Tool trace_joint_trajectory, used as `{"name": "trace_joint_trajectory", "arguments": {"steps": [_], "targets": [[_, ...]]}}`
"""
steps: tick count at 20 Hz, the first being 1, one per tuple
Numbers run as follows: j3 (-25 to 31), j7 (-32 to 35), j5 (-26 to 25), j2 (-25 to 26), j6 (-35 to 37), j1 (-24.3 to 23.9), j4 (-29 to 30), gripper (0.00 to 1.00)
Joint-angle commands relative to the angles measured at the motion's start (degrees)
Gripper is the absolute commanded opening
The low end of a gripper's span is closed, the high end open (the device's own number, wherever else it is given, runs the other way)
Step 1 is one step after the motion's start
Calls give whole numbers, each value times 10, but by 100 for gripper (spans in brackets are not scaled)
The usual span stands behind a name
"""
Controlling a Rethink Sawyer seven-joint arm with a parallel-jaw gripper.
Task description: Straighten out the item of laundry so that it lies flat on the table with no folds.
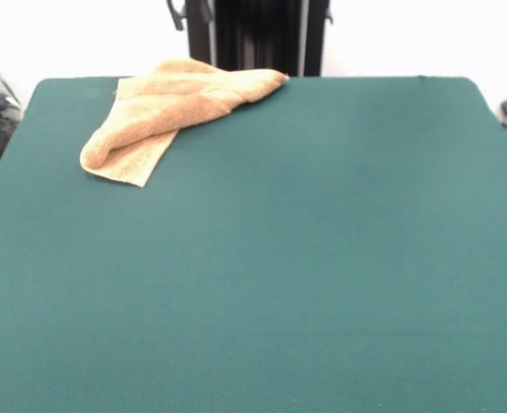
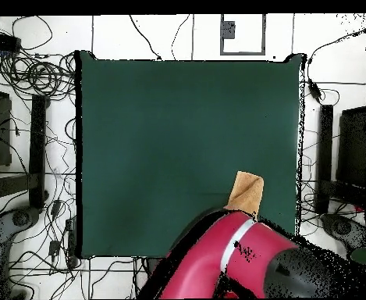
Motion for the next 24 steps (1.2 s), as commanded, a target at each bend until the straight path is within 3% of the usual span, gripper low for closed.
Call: {"name": "trace_joint_trajectory", "arguments": {"steps": [1, 4, 8, 16, 24], "targets": [[85, 189, -42, -5, 65, -16, -24, 100], [89, 193, -44, -22, 72, -5, -32, 100], [95, 127, 2, -52, 77, 2, -42, 100], [124, 37, 72, -42, 88, -26, -53, 100], [134, -98, 157, -15, -9, -86, -42, 100]]}}
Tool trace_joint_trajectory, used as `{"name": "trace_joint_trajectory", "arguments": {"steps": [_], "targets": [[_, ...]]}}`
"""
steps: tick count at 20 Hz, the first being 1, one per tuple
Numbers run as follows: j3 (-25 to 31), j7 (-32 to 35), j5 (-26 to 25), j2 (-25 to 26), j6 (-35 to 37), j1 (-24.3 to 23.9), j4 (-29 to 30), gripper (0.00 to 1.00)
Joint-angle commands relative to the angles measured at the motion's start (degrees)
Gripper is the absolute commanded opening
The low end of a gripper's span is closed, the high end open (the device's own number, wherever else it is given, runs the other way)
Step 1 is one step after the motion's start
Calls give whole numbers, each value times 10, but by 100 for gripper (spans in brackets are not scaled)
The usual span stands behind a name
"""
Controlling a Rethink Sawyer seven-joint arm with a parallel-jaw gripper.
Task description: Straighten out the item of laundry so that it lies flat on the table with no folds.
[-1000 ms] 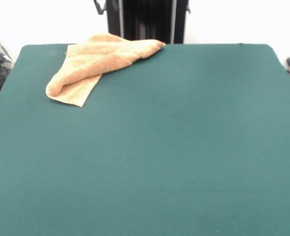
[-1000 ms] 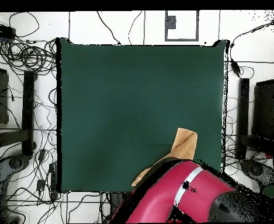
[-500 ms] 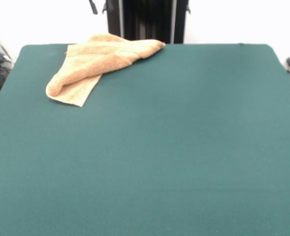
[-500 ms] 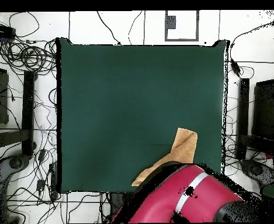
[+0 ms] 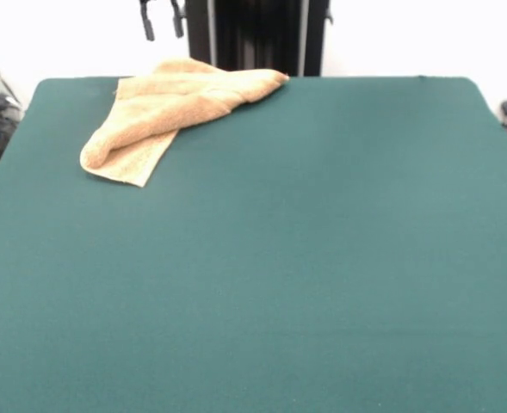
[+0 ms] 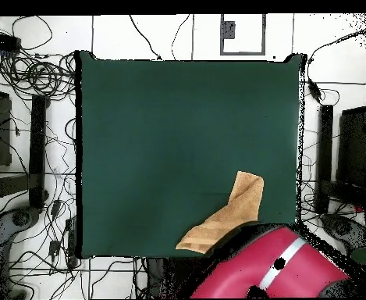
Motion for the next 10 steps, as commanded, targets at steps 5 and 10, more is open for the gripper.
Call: {"name": "trace_joint_trajectory", "arguments": {"steps": [5, 10], "targets": [[112, -159, 111, 50, -80, -30, -51, 100], [107, -159, 125, 50, -114, -40, -35, 100]]}}
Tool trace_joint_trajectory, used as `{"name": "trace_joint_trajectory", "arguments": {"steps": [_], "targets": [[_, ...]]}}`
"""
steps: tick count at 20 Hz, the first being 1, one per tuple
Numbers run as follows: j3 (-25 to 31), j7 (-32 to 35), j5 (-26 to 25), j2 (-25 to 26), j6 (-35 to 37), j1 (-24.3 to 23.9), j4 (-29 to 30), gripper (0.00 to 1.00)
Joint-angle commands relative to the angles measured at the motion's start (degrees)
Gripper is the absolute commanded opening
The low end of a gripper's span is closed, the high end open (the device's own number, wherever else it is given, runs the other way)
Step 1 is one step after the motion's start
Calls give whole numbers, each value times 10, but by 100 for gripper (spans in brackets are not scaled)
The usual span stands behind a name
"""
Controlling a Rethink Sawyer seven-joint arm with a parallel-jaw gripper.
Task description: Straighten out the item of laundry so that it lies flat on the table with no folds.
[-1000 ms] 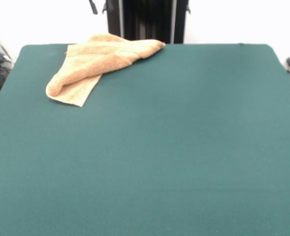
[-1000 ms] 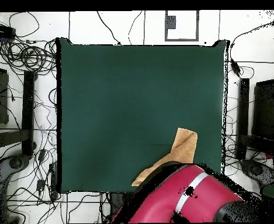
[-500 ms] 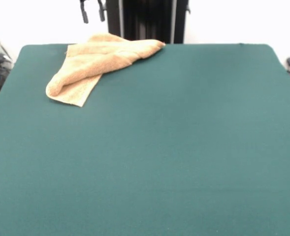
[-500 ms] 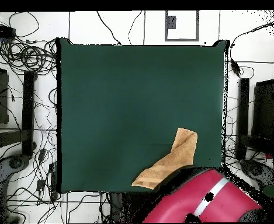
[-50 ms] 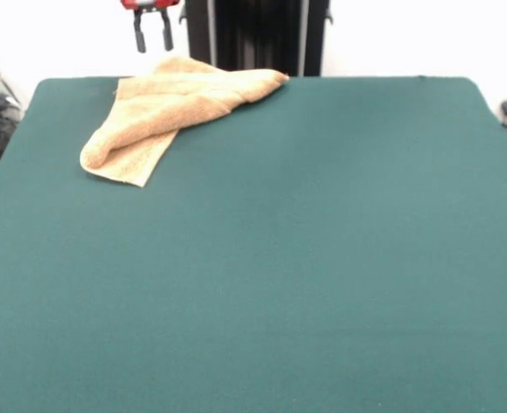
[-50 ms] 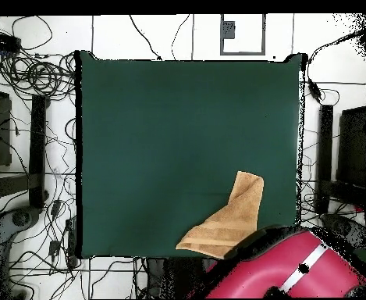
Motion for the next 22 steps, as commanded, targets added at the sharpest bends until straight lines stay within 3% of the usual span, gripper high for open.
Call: {"name": "trace_joint_trajectory", "arguments": {"steps": [1, 7, 15, 22], "targets": [[90, -165, 65, 34, -84, 1, -30, 100], [79, -193, 99, 53, -152, -11, -3, 100], [65, -190, 105, 99, -196, -19, 6, 100], [82, -137, 88, 120, -167, 9, -39, 100]]}}
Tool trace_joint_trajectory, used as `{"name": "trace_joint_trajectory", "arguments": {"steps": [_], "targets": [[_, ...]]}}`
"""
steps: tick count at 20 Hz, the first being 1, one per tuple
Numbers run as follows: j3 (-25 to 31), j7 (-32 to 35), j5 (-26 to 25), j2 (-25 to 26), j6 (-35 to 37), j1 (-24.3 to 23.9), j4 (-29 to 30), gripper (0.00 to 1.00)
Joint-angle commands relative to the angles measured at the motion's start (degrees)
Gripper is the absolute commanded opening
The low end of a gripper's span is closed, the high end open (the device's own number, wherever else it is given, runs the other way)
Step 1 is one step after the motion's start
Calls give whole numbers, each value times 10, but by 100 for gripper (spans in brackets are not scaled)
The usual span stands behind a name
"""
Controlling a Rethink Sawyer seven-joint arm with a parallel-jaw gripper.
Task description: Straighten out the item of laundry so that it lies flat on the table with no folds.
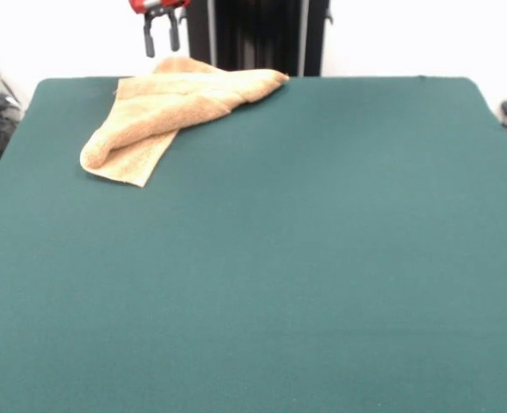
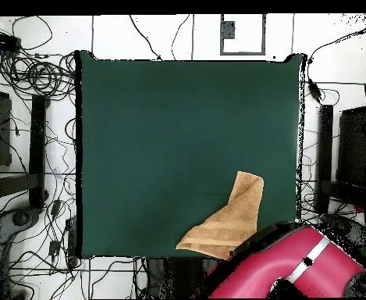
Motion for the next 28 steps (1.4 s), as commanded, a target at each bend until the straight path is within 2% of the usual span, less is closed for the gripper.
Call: {"name": "trace_joint_trajectory", "arguments": {"steps": [1, 9, 17, 28], "targets": [[86, -134, 29, 72, -5, 33, -65, 100], [98, -118, 28, 95, 0, 41, -107, 100], [84, -144, 46, 103, -50, 30, -90, 100], [74, -73, 27, 84, -65, 21, -83, 100]]}}
